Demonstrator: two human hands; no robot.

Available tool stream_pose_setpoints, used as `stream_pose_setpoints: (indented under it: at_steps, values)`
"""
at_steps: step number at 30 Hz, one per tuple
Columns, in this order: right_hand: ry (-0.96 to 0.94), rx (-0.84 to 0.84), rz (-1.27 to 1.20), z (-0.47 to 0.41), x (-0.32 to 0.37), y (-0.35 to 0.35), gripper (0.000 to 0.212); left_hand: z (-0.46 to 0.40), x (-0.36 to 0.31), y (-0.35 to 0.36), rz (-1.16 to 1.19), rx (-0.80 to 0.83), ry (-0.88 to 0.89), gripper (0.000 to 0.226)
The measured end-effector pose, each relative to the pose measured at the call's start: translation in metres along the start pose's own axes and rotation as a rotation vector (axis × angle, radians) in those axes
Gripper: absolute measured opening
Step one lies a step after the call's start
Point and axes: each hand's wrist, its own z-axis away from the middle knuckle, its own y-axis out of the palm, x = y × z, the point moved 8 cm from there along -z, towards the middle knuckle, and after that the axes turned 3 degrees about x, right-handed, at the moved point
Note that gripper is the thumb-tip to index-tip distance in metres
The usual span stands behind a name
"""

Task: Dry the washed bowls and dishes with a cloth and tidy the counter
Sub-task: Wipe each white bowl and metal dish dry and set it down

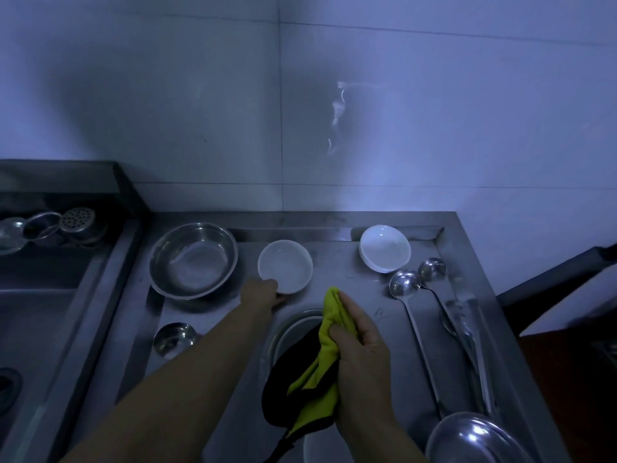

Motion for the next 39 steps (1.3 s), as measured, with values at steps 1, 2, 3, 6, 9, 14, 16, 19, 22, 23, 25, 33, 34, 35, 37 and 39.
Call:
stream_pose_setpoints:
  at_steps: [1,2,3,6,9,14,16,19,22,23,25,33,34,35,37,39]
  values:
    - [-0.007,0.006,0.006,0.002,0.002,-0.001,0.045,0.009,0.000,-0.004,0.004,0.006,0.002,0.032]
    - [-0.014,0.016,0.012,0.004,0.005,-0.001,0.045,0.017,0.002,-0.011,-0.004,0.010,0.008,0.029]
    - [-0.020,0.030,0.016,0.007,0.007,0.000,0.045,0.026,0.004,-0.020,-0.049,0.014,0.020,0.026]
    - [-0.033,0.091,0.044,0.018,0.010,0.005,0.045,0.058,0.008,-0.063,-0.154,-0.022,0.077,0.034]
    - [-0.045,0.127,0.096,0.031,0.011,0.009,0.044,0.094,0.017,-0.103,-0.046,0.058,0.108,0.027]
    - [-0.060,0.158,0.168,0.064,0.006,0.020,0.046,0.158,0.021,-0.175,-0.186,0.115,0.209,0.045]
    - [-0.078,0.210,0.195,0.084,0.003,0.033,0.045,0.180,0.016,-0.204,-0.325,0.068,0.287,0.042]
    - [-0.146,0.319,0.263,0.121,-0.003,0.056,0.046,0.219,-0.002,-0.236,-0.583,-0.038,0.514,0.035]
    - [-0.334,0.390,0.458,0.161,-0.008,0.078,0.037,0.260,-0.020,-0.260,-0.671,-0.091,0.707,0.036]
    - [-0.426,0.406,0.538,0.175,-0.008,0.087,0.032,0.274,-0.026,-0.267,-0.686,-0.110,0.755,0.036]
    - [-0.711,0.465,0.638,0.207,0.000,0.108,0.031,0.300,-0.039,-0.281,-0.696,-0.162,0.863,0.037]
    - [-1.785,0.477,1.010,0.300,0.019,0.176,0.018,0.367,-0.053,-0.311,-0.608,-0.133,1.023,0.024]
    - [-1.836,0.442,1.060,0.304,0.020,0.181,0.021,0.374,-0.054,-0.313,-0.597,-0.157,1.038,0.022]
    - [-1.866,0.405,1.117,0.307,0.020,0.185,0.024,0.380,-0.056,-0.316,-0.583,-0.193,1.052,0.022]
    - [-1.848,0.357,1.197,0.314,0.017,0.189,0.030,0.389,-0.059,-0.322,-0.543,-0.264,1.075,0.024]
    - [-1.731,0.394,1.216,0.322,0.009,0.188,0.044,0.396,-0.063,-0.326,-0.513,-0.306,1.094,0.025]
